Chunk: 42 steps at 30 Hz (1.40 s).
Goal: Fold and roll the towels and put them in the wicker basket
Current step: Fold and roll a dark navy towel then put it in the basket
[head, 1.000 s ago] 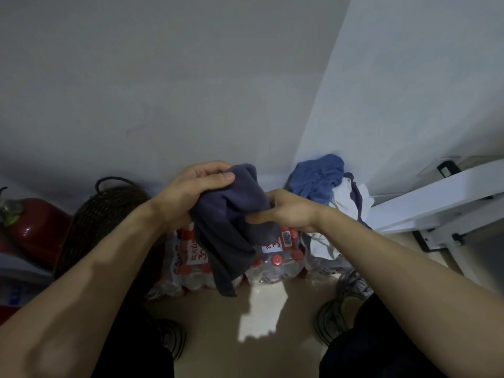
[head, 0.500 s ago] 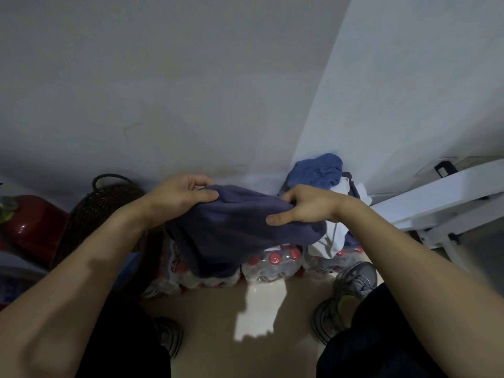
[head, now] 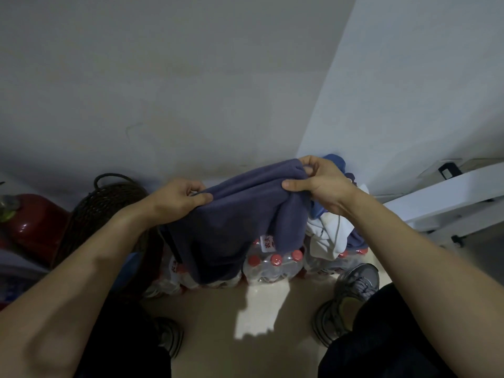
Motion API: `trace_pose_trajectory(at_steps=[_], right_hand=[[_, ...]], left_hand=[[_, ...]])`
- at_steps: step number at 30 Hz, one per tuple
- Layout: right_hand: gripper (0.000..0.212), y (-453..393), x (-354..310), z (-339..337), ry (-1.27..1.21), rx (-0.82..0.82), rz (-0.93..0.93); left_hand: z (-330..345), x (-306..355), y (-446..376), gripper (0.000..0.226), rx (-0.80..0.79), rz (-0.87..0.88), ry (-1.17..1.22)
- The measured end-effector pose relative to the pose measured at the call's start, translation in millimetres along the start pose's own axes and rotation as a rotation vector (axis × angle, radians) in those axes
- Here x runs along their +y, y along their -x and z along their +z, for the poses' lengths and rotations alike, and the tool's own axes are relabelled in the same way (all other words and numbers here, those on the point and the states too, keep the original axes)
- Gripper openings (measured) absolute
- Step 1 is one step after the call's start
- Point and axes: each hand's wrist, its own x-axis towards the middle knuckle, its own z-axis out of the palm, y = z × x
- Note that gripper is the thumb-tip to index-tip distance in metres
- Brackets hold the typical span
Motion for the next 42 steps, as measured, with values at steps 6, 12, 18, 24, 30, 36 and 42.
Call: trace_pose_trajectory(at_steps=[6, 12, 18, 24, 30, 36, 42], right_hand=[[0.043, -5.2, 0.1, -20.5, 0.257, 0.096, 0.039], [0.035, -4.5, -6.9, -29.7, 0.605, 0.125, 0.189], [0.043, 8.8, -5.1, -34.5, 0.575, -0.093, 0.274], [0.018, 9.6, -8.0, -29.3, 0.231, -0.06, 0.005], [0.019, 13.0, -17.6, -24.8, 0.37, 0.162, -0.193], [0.026, 10.8, -23.0, -26.9, 0.219, 0.421, -0.313], [0.014, 4.3, -15.4, -54.3, 0.185, 0.569, -0.32]], left_hand=[[-4.1, -6.0, -1.5, 0.027, 0.03, -0.04, 0.014], [-1.6, -11.9, -5.8, 0.03, 0.068, -0.012, -0.077], [-4.6, -24.2, -7.8, 0.032, 0.121, -0.018, -0.073], [-0.6, -28.4, -11.5, 0.038, 0.155, 0.002, -0.025], [5.0, -33.1, -16.4, 0.04, 0.191, 0.059, -0.104], [32.4, -40.6, -24.8, 0.038, 0.071, 0.016, 0.105], [51.0, -53.9, -28.6, 0.038, -0.373, -0.111, -0.168]])
